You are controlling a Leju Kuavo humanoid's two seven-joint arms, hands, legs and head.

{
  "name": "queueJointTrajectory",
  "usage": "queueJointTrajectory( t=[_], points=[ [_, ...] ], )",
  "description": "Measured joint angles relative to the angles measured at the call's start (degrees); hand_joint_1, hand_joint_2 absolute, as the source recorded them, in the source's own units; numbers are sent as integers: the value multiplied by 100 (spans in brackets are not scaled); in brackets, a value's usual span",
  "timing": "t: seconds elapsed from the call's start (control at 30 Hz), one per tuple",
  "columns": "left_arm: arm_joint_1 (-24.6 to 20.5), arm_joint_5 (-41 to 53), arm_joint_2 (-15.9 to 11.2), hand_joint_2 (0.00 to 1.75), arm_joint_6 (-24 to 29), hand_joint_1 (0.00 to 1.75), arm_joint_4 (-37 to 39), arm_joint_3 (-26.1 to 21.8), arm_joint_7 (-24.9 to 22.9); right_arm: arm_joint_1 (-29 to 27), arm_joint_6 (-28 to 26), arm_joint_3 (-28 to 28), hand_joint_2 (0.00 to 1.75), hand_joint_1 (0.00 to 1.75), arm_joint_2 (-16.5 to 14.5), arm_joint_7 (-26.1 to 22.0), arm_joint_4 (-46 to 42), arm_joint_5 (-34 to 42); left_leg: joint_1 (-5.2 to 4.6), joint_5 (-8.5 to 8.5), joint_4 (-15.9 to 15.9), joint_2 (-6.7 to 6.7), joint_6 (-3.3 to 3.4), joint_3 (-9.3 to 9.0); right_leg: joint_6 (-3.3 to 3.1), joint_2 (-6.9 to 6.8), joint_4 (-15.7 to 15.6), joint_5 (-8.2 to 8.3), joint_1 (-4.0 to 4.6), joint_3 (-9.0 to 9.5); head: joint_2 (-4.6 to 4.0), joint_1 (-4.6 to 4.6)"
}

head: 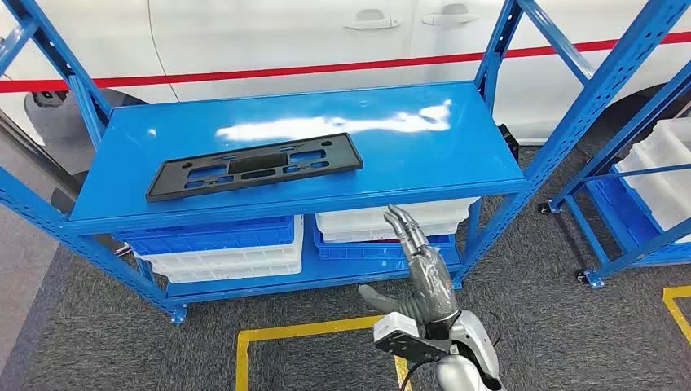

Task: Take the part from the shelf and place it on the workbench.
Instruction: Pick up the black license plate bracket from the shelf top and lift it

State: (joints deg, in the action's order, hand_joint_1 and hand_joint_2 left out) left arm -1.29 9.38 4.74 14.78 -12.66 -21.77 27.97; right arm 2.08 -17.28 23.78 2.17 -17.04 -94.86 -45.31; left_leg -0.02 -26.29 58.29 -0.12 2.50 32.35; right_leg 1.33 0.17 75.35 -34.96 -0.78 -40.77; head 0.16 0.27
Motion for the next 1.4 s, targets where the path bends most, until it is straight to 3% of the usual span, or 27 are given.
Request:
queueJointTrajectory(
  t=[0.07,0.13,0.2,0.27,0.37,0.47,0.53,0.57,0.6,0.67,0.73,0.87,0.93,1.0,1.03,1.07,1.1,1.17,1.2,1.23,1.3,1.4],
  points=[
    [0,16,0,0,-1,0,0,0,-2,54,-67,95,175,0,10,78,37,-138,-1,-7,9,-3,-4,-4,-5,-1,-238,203,0,98,1,1],
    [0,46,1,0,-3,0,0,0,-3,190,-200,298,175,0,28,250,110,-418,-3,-27,30,-8,-21,-14,-41,-3,-924,599,5,413,0,1],
    [-4,79,2,0,-8,0,0,0,-3,358,-313,520,175,0,40,437,179,-662,-22,-50,61,-10,-62,-3,-99,-8,-1487,789,32,668,0,-2],
    [-8,112,3,0,-15,0,0,0,-3,517,-410,779,175,0,51,659,258,-878,-31,-54,67,-9,-117,13,-145,-4,-1599,792,59,701,0,-4],
    [-14,158,-10,0,-21,0,0,0,-3,751,-539,1187,175,0,63,1014,395,-1188,-21,-176,202,-12,-213,60,-232,-10,-1674,833,13,733,-1,-18],
    [-12,207,-20,0,-31,0,0,0,-3,991,-656,1589,175,0,64,1365,574,-1468,38,-640,1094,-12,-316,463,-273,-29,-1711,847,-13,760,-1,-55],
    [-7,241,-23,0,-49,0,0,0,-3,1112,-736,1863,175,0,64,1595,741,-1656,89,-748,1549,-11,-372,694,-270,-32,-1704,842,-21,759,-1,-56],
    [-6,261,-25,0,-62,0,0,0,-2,1154,-781,1987,175,0,62,1696,823,-1751,111,-656,1507,-10,-396,686,-261,-31,-1697,835,-32,761,-1,-56],
    [-6,285,-25,0,-76,0,0,-1,1,1185,-832,2096,175,0,51,1791,906,-1852,133,-477,1257,-9,-418,577,-244,-29,-1686,823,-48,765,-1,-57],
    [-8,342,-26,0,-107,0,1,-7,12,1243,-967,2248,175,0,-12,1933,1092,-2075,158,-139,510,-14,-459,243,-181,-22,-1646,790,-67,766,-1,-64],
    [-13,411,-25,0,-133,0,2,-25,28,1297,-1136,2343,175,0,-119,2004,1326,-2321,146,-37,115,-30,-429,70,-106,-9,-1624,781,-58,752,-1,-70],
    [-11,563,-27,0,-226,0,2,-92,62,1354,-1479,2407,175,0,-356,1946,1844,-2755,121,-5,70,-35,-244,66,18,-7,-1576,733,-72,729,0,-59],
    [-14,641,-33,0,-314,0,2,-137,81,1382,-1655,2409,175,0,-488,1843,2130,-2979,120,18,45,-25,-160,65,31,-14,-1096,444,-76,510,0,-39],
    [-18,708,-38,0,-424,0,2,-174,100,1394,-1795,2408,175,0,-608,1726,2415,-3181,88,18,46,-20,-118,74,16,-14,-343,122,-56,136,0,-28],
    [-18,737,-39,0,-480,0,2,-195,109,1393,-1854,2408,175,0,-664,1665,2557,-3275,67,16,46,-20,-109,72,1,-13,-104,76,-42,8,1,-28],
    [-18,765,-40,0,-536,0,2,-217,116,1394,-1912,2407,175,0,-720,1604,2687,-3365,43,11,47,-22,-98,68,-24,-13,-59,136,-25,-29,1,-27],
    [-17,793,-41,0,-593,0,2,-240,125,1395,-1971,2407,175,0,-779,1541,2804,-3457,19,4,47,-24,-88,57,-66,-13,-242,299,-5,48,1,-27],
    [-17,856,-40,0,-707,0,2,-272,145,1413,-2089,2406,175,0,-895,1403,2982,-3610,-21,-21,47,-28,-78,31,-197,-18,-978,672,58,396,0,-31],
    [-19,890,-40,0,-757,0,2,-280,154,1428,-2138,2401,175,0,-954,1329,3050,-3660,-37,-38,51,-29,-89,26,-247,-29,-1306,775,86,550,-1,-37],
    [-22,927,-43,0,-799,0,2,-289,161,1443,-2177,2391,175,0,-1012,1262,3108,-3685,-41,-53,52,-28,-111,25,-280,-36,-1511,807,112,642,-1,-41],
    [-29,989,-55,0,-842,0,2,-307,168,1462,-2216,2358,175,0,-1117,1163,3193,-3694,-34,-77,46,-19,-174,22,-292,-36,-1630,783,131,686,0,-44],
    [-40,1040,-91,0,-858,0,1,-321,174,1490,-2238,2306,175,0,-1259,1098,3263,-3670,-17,-208,252,-8,-275,74,-325,-22,-1741,800,63,799,0,-54]
  ],
)
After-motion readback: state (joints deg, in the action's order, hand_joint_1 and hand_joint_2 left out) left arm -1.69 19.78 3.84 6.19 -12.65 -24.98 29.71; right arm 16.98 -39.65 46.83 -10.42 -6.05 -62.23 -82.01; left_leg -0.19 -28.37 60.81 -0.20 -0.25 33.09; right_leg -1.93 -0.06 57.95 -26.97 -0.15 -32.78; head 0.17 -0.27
